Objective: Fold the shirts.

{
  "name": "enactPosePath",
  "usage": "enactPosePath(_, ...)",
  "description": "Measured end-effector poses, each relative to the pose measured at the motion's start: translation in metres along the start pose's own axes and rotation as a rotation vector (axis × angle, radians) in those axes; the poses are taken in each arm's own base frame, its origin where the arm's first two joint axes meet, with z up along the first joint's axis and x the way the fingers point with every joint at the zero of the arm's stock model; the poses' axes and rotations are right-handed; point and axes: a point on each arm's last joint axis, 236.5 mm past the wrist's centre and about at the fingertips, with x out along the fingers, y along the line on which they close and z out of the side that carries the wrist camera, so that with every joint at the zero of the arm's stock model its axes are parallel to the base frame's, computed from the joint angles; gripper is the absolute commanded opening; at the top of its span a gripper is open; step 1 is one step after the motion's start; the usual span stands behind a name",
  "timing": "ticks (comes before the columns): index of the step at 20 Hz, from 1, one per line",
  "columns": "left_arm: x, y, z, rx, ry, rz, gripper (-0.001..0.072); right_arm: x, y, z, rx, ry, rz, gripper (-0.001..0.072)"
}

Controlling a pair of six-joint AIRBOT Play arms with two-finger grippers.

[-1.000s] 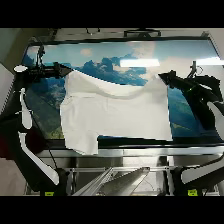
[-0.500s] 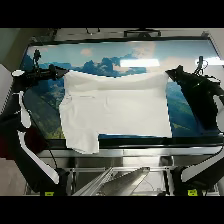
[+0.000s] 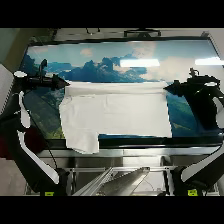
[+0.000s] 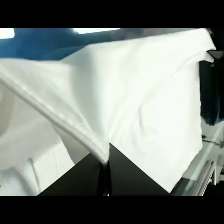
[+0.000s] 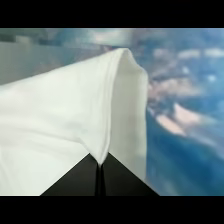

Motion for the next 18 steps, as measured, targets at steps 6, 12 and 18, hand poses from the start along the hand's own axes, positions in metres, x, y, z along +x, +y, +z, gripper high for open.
enactPosePath(6,0.005,0.023,-0.021,-0.055,0.094,0.113,0.0055,0.001,-0.012,-0.014,-0.007,0.059,-0.040,0.0226)
enactPosePath(12,-0.004,0.042,-0.034,-0.186,0.144,0.233,0.0300,-0.018,-0.002,-0.021,0.028,0.098,-0.016,0.0226)
enactPosePath(18,-0.046,0.044,-0.084,-0.346,0.259,0.365,0.0164,-0.078,0.012,-0.051,0.042,0.175,-0.069,0.0226)
